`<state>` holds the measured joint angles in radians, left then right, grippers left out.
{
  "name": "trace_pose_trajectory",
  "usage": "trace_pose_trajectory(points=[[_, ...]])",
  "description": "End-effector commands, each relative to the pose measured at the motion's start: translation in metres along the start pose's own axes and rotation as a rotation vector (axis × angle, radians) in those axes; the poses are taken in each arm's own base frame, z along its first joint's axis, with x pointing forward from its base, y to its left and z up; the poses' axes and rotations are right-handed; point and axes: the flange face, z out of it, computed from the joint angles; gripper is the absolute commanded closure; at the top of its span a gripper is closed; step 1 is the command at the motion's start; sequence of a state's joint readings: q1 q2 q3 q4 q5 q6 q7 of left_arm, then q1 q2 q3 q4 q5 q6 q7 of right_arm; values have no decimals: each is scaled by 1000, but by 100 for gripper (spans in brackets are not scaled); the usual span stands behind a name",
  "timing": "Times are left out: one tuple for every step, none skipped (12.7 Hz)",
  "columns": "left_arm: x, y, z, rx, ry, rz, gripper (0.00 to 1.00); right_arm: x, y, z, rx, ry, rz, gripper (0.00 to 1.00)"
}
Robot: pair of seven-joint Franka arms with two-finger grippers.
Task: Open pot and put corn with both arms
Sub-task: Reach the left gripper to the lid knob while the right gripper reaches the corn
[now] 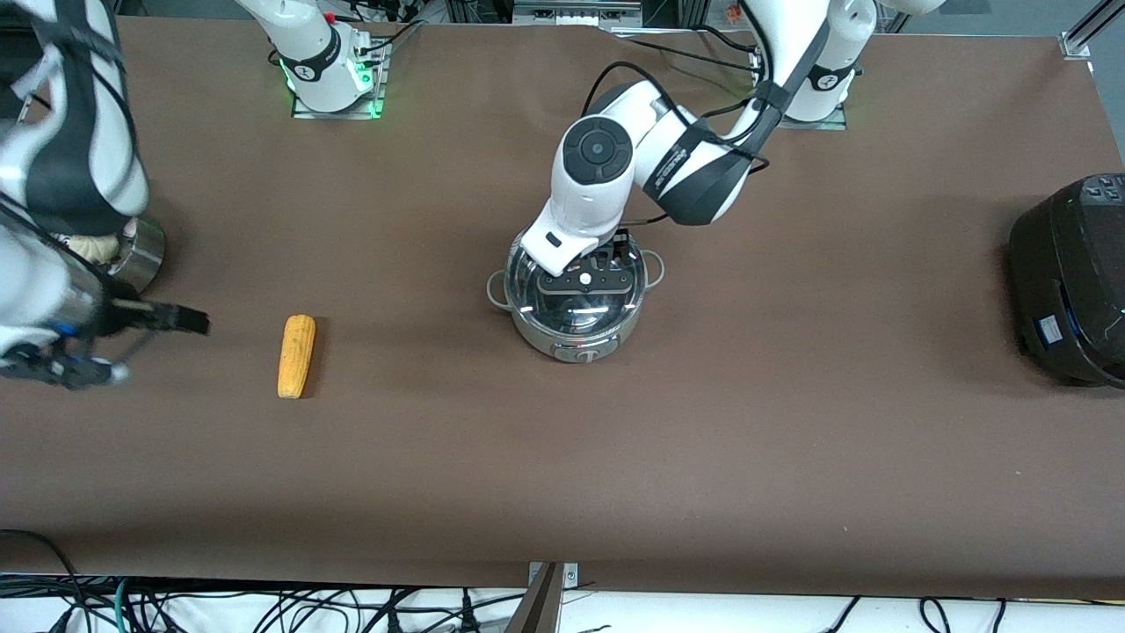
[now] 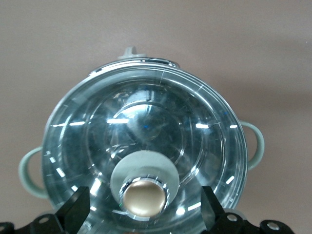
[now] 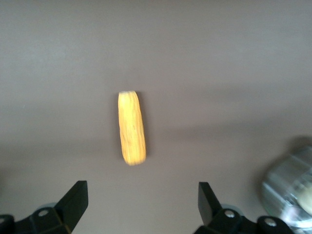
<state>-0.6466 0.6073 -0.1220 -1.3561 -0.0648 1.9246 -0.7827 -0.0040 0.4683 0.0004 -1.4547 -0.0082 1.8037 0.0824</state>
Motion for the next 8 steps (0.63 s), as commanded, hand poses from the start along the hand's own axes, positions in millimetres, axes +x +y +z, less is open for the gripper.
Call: trace_pose_trajectory(points=[[-7, 12, 7, 19, 7, 39, 0, 29, -6, 85, 47, -39, 8, 0], [-8, 11, 11, 30, 2, 43, 0, 34, -7, 114, 46, -58, 8, 0], [-8, 11, 12, 42, 14, 51, 0, 35, -8, 138, 45, -67, 8, 0], [-8, 11, 13, 52, 19, 56, 0, 33, -10, 154, 45, -73, 6, 0], [-9, 11, 13, 52, 19, 58, 0, 29, -13, 165, 44, -81, 3, 0], [-8, 10, 14, 55, 22, 58, 5, 27, -14, 175, 45, -92, 4, 0], [-6, 9, 17, 77, 38, 67, 7, 26, -19, 181, 52, -100, -1, 0], [-5, 8, 18, 104, 60, 83, 14, 25, -24, 185, 57, -106, -1, 0]])
